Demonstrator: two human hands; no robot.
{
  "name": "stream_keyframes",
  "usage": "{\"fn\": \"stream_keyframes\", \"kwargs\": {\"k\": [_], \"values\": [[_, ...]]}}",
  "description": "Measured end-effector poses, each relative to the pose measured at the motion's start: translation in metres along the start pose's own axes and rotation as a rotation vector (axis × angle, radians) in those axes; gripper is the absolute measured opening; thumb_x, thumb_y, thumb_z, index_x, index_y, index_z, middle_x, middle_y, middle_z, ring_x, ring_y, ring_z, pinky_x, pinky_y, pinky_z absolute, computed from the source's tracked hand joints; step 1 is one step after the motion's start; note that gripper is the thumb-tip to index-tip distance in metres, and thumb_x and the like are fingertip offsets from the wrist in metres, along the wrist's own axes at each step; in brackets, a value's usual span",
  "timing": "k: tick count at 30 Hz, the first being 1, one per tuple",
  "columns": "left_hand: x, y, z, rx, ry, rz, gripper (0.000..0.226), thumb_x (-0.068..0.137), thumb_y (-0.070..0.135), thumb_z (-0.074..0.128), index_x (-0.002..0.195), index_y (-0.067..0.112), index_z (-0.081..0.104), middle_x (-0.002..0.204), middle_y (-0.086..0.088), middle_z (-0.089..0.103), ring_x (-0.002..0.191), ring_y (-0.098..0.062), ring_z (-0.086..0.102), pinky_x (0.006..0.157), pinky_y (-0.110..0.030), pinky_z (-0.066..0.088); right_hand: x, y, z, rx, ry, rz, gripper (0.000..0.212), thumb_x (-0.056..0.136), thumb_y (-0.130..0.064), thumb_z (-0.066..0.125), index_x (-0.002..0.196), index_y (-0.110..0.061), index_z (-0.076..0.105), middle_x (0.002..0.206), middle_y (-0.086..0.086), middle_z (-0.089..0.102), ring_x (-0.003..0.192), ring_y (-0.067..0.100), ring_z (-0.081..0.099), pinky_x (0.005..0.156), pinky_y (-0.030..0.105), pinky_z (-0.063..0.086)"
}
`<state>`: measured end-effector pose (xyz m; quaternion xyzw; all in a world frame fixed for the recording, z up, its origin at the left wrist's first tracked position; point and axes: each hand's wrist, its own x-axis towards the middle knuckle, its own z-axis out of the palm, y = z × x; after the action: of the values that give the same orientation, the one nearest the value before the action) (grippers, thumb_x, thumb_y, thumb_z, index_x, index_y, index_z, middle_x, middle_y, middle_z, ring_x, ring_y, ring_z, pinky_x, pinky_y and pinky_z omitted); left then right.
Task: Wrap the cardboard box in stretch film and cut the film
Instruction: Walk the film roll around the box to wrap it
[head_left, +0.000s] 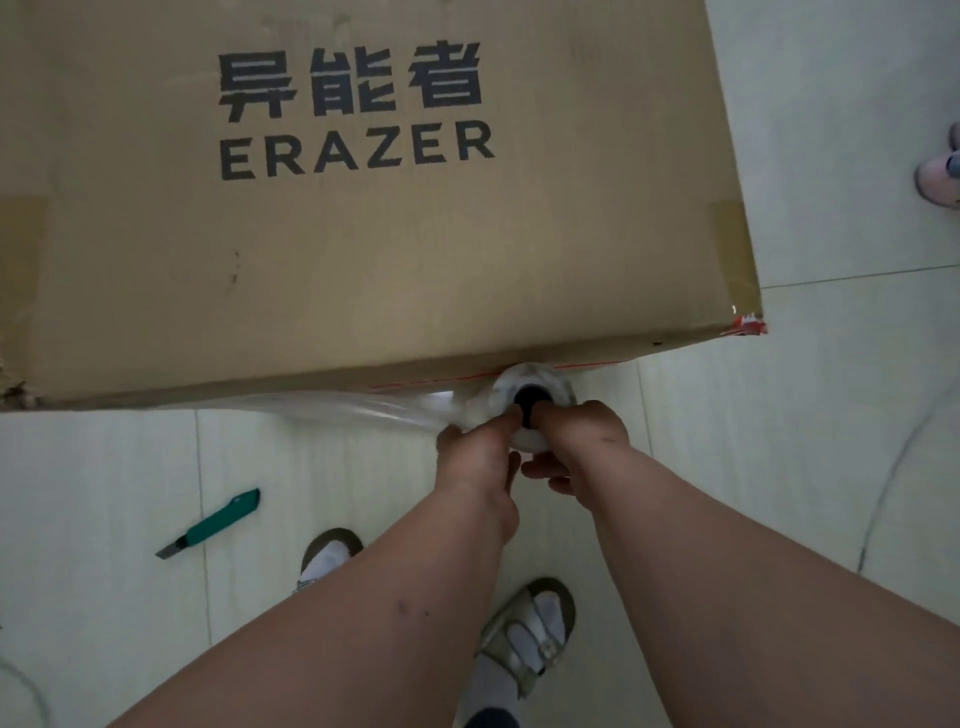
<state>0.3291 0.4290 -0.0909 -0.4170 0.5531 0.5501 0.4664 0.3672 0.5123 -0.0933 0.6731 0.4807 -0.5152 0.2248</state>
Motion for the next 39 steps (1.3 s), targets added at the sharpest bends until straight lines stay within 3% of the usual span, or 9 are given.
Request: {"fn": "stream_keyframes", "kwargs": {"k": [5, 8, 11, 16, 19, 25, 30, 34, 39], "values": [[-0.001, -0.017, -0.004, -0.198, 0.231, 0.005, 0.067, 0.073, -0.003, 0.078, 0.132, 0.003, 0.047, 0.117, -0.017, 0.063, 0.087, -0.019, 0.067, 0.059, -0.022, 0.052, -0.001, -0.014, -0.005, -0.248, -0.118, 0.054, 0.042, 0.079, -0.028, 0.069, 0.111, -0.003, 0.057, 0.094, 0.016, 0.069, 0.084, 0.03, 0.072, 0.082, 0.041, 0.058], [-0.001, -0.02, -0.007, -0.16, 0.112, -0.03, 0.032, 0.079, -0.005, 0.07, 0.109, 0.003, 0.063, 0.104, -0.014, 0.07, 0.082, -0.016, 0.068, 0.066, -0.022, 0.051, 0.007, -0.015, 0.004, -0.364, -0.019, -0.044, 0.059, 0.076, -0.024, 0.071, 0.123, -0.011, 0.039, 0.111, 0.015, 0.063, 0.093, 0.032, 0.068, 0.082, 0.042, 0.058], [-0.007, -0.019, -0.006, -0.078, 0.041, 0.046, 0.022, 0.087, -0.002, 0.063, 0.106, 0.009, 0.064, 0.101, -0.01, 0.071, 0.082, -0.014, 0.067, 0.072, -0.023, 0.051, 0.012, -0.007, 0.008, -0.455, 0.031, -0.168, 0.044, 0.08, -0.029, 0.065, 0.116, -0.016, 0.042, 0.11, 0.011, 0.062, 0.096, 0.034, 0.066, 0.082, 0.045, 0.058], [-0.013, -0.015, 0.007, -0.039, -0.03, 0.065, 0.075, 0.086, 0.006, 0.068, 0.146, 0.036, 0.034, 0.141, -0.007, 0.052, 0.116, -0.021, 0.059, 0.097, -0.035, 0.048, 0.011, 0.011, 0.002, 0.192, 0.019, 0.103, 0.039, 0.082, -0.023, 0.068, 0.114, -0.005, 0.054, 0.1, 0.018, 0.066, 0.072, 0.034, 0.071, 0.069, 0.048, 0.061], [-0.013, -0.012, 0.024, -0.037, 0.06, 0.053, 0.096, 0.077, 0.014, 0.079, 0.15, 0.035, 0.02, 0.145, -0.01, 0.043, 0.121, -0.024, 0.051, 0.094, -0.033, 0.046, 0.014, 0.014, -0.012, 0.475, 0.017, 0.196, 0.023, 0.088, -0.021, 0.062, 0.104, -0.008, 0.053, 0.099, 0.02, 0.069, 0.073, 0.032, 0.073, 0.075, 0.046, 0.06], [-0.007, -0.028, 0.063, 0.093, 0.02, -0.023, 0.061, 0.081, 0.023, 0.074, 0.134, 0.021, 0.042, 0.101, -0.005, 0.064, 0.082, -0.019, 0.063, 0.056, -0.024, 0.045, 0.023, 0.019, -0.031, 0.223, -0.071, 0.18, 0.044, 0.086, -0.042, 0.059, 0.117, -0.011, 0.061, 0.102, 0.008, 0.072, 0.077, 0.022, 0.07, 0.054, 0.027, 0.044], [0.009, -0.045, 0.066, 0.032, 0.089, 0.071, 0.057, 0.086, 0.026, 0.069, 0.137, 0.028, 0.044, 0.113, -0.004, 0.064, 0.098, -0.019, 0.062, 0.077, -0.029, 0.045, 0.031, 0.014, -0.052, -0.044, 0.031, -0.016, 0.078, 0.066, -0.051, 0.071, 0.128, -0.009, 0.05, 0.118, 0.011, 0.064, 0.1, 0.031, 0.065, 0.082, 0.037, 0.054], [0.012, -0.056, 0.067, -0.012, 0.239, 0.176, 0.077, 0.074, 0.027, 0.077, 0.14, 0.029, 0.037, 0.121, -0.009, 0.062, 0.101, -0.026, 0.065, 0.095, -0.04, 0.051, 0.03, 0.009, -0.061, -0.322, 0.044, -0.262, 0.046, 0.086, -0.039, 0.062, 0.12, -0.011, 0.049, 0.118, 0.01, 0.063, 0.103, 0.029, 0.062, 0.072, 0.028, 0.041], [0.002, -0.069, 0.08, 0.092, 0.433, 0.265, 0.07, 0.07, 0.028, 0.082, 0.127, 0.012, 0.045, 0.1, -0.002, 0.061, 0.077, -0.015, 0.059, 0.068, -0.024, 0.044, 0.031, 0.017, -0.067, -0.204, 0.049, -0.209, 0.047, 0.086, -0.037, 0.063, 0.12, -0.009, 0.046, 0.114, 0.012, 0.064, 0.094, 0.032, 0.067, 0.08, 0.037, 0.054]]}}
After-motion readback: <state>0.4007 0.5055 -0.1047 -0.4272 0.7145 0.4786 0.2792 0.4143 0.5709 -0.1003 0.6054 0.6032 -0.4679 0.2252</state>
